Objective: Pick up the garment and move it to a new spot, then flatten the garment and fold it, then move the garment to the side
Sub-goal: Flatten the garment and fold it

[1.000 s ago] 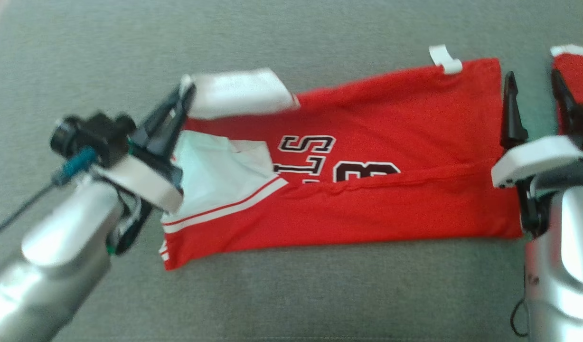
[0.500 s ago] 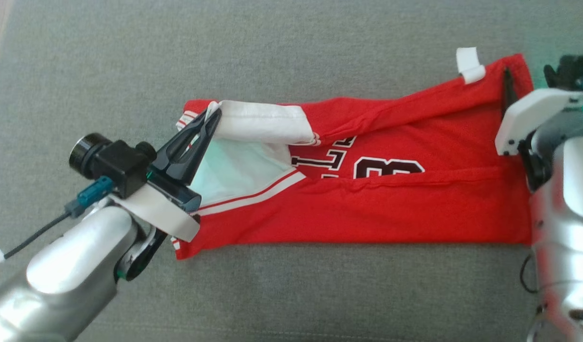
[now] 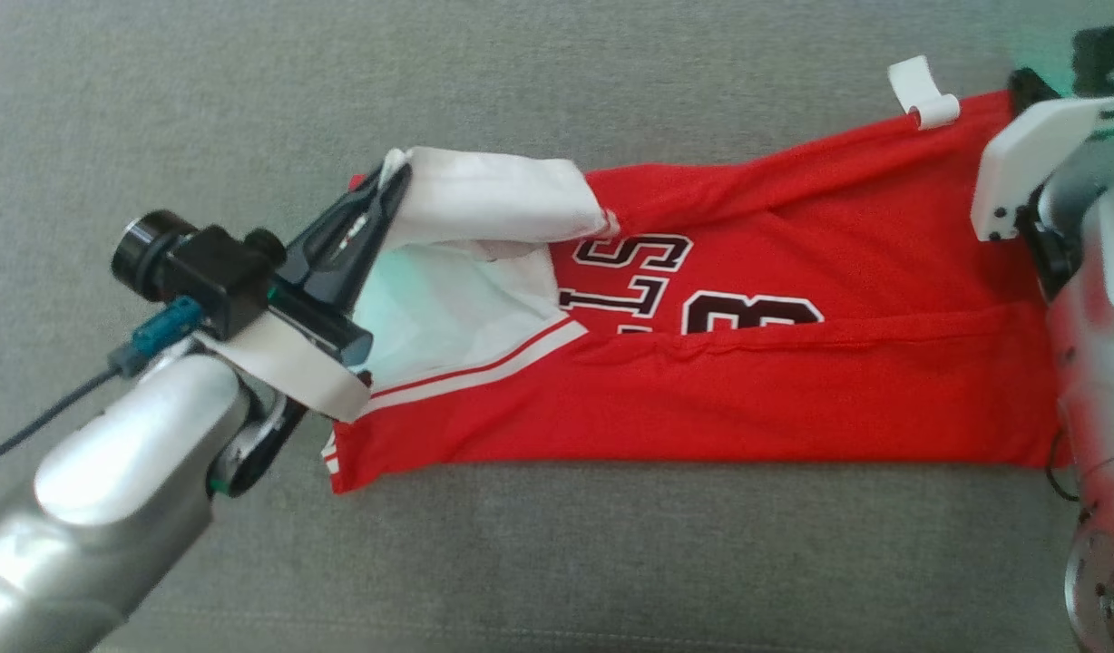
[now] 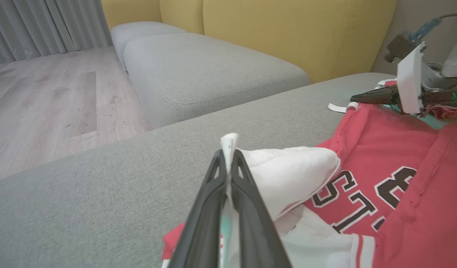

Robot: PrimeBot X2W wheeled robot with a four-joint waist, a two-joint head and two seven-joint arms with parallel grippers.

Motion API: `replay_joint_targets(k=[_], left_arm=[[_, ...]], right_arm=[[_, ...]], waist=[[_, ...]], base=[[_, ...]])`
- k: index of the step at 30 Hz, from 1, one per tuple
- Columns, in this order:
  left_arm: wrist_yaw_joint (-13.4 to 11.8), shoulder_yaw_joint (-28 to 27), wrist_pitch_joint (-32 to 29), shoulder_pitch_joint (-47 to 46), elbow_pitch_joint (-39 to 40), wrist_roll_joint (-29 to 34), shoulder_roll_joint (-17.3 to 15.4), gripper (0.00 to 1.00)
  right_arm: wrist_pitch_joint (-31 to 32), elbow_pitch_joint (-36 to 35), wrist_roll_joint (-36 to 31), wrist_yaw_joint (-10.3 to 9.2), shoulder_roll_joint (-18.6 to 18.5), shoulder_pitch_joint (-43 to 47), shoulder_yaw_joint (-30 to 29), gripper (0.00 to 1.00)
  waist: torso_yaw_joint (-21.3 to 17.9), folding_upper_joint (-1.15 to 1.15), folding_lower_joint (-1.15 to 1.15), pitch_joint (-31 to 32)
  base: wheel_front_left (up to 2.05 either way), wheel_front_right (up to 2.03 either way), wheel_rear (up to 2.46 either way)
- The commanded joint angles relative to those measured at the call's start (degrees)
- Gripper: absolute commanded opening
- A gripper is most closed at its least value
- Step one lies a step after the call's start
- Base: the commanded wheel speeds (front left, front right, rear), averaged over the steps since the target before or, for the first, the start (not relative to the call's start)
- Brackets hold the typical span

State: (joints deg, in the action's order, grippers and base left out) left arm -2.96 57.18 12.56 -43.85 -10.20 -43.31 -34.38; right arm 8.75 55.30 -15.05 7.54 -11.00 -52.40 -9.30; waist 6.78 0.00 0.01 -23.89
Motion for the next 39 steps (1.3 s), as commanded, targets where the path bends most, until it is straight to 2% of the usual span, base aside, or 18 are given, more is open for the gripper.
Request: replay_joint_targets(k=[1, 9, 16, 22, 28, 34, 39], left_arm=[[0.1, -3.4, 0.0, -3.1, 0.5, -0.3, -2.3, 0.00], [1.1, -5.6, -0.5, -7.5, -4.6, -0.8, -3.7, 0.00], [3.5, -7.3, -1.3, -15.3, -12.7, -0.5, -3.3, 0.00], [5.5, -8.3, -0.3, -23.5, -21.1, 1.2, -1.2, 0.00], [6.4, -8.8, 1.6, -29.3, -28.1, 3.6, 1.7, 0.00], [7.5, -9.2, 2.3, -29.8, -31.7, 5.1, 4.4, 0.00], [8.2, -9.7, 2.4, -27.8, -31.9, 6.3, 5.2, 0.00]], right_arm=[[-1.8, -0.7, 0.8, -0.05, -0.2, -1.3, 1.3, 0.00], [-10.5, 0.7, 5.6, -0.05, 1.2, -5.9, 4.7, 0.00], [-15.6, 0.1, 11.8, -0.05, 2.0, -10.6, 7.1, 0.00], [-18.2, 0.7, 16.4, -0.05, 2.3, -14.5, 7.3, 0.00], [-20.8, 1.9, 19.9, -0.05, 2.3, -17.9, 6.7, 0.00], [-22.1, 3.9, 22.0, -0.05, 1.6, -17.9, 7.7, 0.00], [-22.2, 5.7, 23.5, -0.05, 0.6, -16.5, 9.0, 0.00]], waist=[[-0.7, 0.00, -0.01, 0.7], [-4.1, 0.00, -0.01, 2.6], [-6.1, 0.00, -0.01, 1.5], [-7.2, 0.00, -0.01, 0.1], [-7.4, 0.00, -0.01, -0.4], [-6.7, 0.00, -0.01, 0.1], [-6.0, 0.00, -0.01, 0.7]], base=[[0.00, 0.00, 0.00], [0.00, 0.00, 0.00], [0.00, 0.00, 0.00], [0.00, 0.00, 0.00], [0.00, 0.00, 0.00], [0.00, 0.00, 0.00], [0.00, 0.00, 0.00]])
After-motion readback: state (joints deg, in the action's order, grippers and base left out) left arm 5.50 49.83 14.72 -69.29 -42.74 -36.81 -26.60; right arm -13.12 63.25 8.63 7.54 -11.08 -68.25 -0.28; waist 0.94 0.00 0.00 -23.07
